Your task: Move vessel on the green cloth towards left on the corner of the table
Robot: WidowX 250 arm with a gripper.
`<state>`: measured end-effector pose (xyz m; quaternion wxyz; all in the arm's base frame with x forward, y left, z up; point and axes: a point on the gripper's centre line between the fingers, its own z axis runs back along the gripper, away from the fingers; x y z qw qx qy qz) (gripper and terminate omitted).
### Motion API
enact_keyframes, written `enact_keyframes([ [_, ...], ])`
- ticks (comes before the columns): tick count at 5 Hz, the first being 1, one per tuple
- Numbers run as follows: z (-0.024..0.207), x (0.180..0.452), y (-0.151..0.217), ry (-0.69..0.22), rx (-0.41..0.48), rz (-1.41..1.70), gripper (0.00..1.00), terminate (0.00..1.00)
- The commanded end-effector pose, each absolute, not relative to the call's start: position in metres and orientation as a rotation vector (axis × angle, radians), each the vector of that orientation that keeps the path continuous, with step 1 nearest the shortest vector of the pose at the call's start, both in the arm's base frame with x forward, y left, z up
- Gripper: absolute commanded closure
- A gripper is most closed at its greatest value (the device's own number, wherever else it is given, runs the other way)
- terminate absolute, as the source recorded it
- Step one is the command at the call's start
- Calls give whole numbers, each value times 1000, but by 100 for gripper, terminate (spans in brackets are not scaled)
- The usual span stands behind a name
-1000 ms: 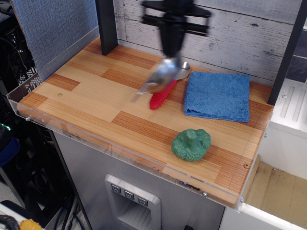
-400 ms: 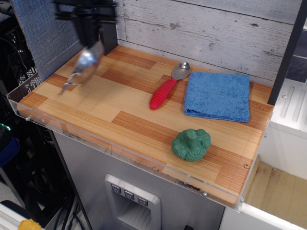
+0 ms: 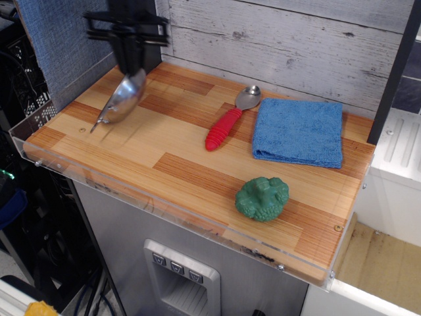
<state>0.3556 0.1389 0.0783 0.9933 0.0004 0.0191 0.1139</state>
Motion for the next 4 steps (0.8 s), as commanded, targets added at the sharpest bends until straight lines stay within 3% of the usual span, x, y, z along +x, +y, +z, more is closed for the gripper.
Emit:
enact_keyframes([
  [1, 74, 359, 103, 50, -6, 186, 100, 0],
  [2, 59, 356, 95, 118, -104, 280, 100, 0],
  [3, 54, 350, 94, 134, -143, 346, 100, 0],
  [4, 69, 347, 90, 69, -126, 338, 0, 0],
])
